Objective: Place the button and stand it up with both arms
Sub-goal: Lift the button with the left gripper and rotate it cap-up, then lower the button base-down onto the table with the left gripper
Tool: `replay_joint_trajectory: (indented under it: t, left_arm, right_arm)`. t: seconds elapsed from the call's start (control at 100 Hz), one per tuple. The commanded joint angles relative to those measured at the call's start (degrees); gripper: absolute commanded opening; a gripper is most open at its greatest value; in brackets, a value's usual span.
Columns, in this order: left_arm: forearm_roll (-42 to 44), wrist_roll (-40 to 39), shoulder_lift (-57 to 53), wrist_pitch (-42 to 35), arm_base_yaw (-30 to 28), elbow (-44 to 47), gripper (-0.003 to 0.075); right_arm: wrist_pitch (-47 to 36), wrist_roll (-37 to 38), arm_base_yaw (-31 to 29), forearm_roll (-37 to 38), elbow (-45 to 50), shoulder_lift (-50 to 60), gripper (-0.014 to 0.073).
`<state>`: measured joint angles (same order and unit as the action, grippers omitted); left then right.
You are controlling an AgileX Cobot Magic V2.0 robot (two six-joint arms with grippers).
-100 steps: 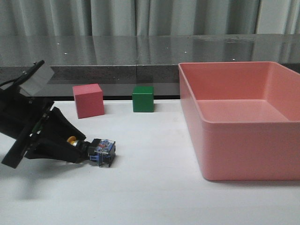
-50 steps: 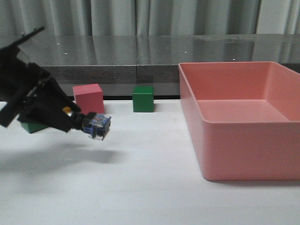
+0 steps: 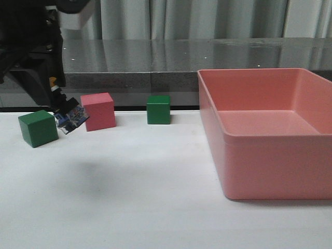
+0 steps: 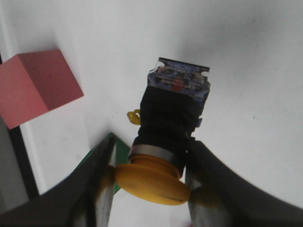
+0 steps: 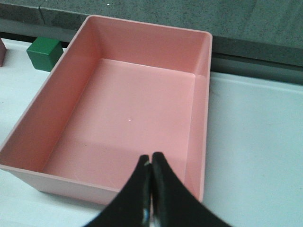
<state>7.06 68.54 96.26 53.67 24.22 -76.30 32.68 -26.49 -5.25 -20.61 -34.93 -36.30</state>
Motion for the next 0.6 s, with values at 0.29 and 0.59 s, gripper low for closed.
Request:
replay_joint_trajectory:
  t: [0.29, 0.59]
  left_arm:
    - [30.92, -25.45, 3.15, 3.05, 11.88, -1.77, -0.0019]
    - [33.81, -26.02, 8.4, 5.53, 14.27, -1.77, -0.0019]
  right_arm:
    - [-3.1, -0.13, -0.26, -0.97, -1.48, 0.13, -0.0069]
    - [-2.99, -0.13, -0.26, -0.97, -1.48, 0.13, -0.0069]
